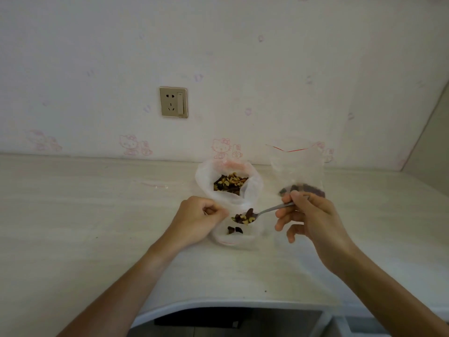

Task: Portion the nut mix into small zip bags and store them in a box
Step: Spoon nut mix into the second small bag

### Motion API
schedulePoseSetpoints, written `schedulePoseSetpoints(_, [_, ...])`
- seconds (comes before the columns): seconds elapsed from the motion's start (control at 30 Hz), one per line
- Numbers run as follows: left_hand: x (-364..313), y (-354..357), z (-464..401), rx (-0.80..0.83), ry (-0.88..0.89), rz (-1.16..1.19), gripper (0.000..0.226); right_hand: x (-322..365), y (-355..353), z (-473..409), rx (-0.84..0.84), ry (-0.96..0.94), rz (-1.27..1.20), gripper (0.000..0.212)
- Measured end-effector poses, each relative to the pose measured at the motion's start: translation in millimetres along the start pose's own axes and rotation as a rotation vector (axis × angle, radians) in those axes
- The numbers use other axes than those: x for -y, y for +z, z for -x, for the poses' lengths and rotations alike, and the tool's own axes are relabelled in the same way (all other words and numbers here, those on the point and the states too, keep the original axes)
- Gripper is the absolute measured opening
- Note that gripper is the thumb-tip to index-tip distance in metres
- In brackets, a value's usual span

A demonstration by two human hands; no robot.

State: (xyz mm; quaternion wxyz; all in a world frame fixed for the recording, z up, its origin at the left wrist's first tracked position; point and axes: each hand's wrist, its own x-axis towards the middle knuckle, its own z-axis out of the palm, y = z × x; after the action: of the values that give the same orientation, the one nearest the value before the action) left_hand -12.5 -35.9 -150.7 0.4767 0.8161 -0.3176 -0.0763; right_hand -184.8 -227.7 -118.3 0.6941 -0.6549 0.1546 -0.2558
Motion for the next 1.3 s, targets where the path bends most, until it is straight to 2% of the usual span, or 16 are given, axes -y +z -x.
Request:
schedulePoseSetpoints(0.13, [-4, -2, 1, 0.027, -0.071, 0.2, 0.011, -4, -6, 10, 0.122, -0.21, 0.248, 0.035])
schedulePoseSetpoints(0.3, [-5, -4, 1, 0.044, -0.114, 0.308, 0.015, 2, -15, 18, 0.267, -0.688, 0.839, 0.03])
schedulePoseSetpoints(0.4, [-2, -4, -1, 0.027, -0.091, 0.302, 0.017, 8, -16, 18, 0.28, -0.833, 0.925, 0.024])
schedulePoseSetpoints(0.47, [-1, -2, 0, 0.021, -0.072, 0.274, 0.021, 10, -11, 16, 0.239, -0.765, 0.783, 0.026])
schedulePoseSetpoints(0.6, [3, -2, -4, -0.04, -0.085, 0.16, 0.035, 10, 2, 5, 0.089, -0.474, 0.303, 0.03])
schedulePoseSetpoints(0.77, [7, -7, -10, -0.223, -0.161, 0.126, 0.049, -1, 18, -27, -0.044, -0.189, 0.03, 0.03])
schedulePoseSetpoints(0.9, [7, -12, -22, -0.318, -0.206, 0.161, 0.06, -10, 32, -56, -0.09, -0.049, -0.049, 0.031])
schedulePoseSetpoints(1.07, [5, -17, -44, -0.248, -0.267, 0.074, 0.066, -21, 44, -80, -0.101, 0.051, -0.037, 0.033])
schedulePoseSetpoints(1.2, [12, -9, -53, -0.231, -0.194, 0.066, 0.039, -31, 50, -85, -0.082, 0.126, 0.021, 0.032])
schedulePoseSetpoints(1.3, [16, -5, -54, -0.22, -0.121, 0.102, 0.023, -34, 54, -89, -0.108, 0.183, -0.03, 0.03])
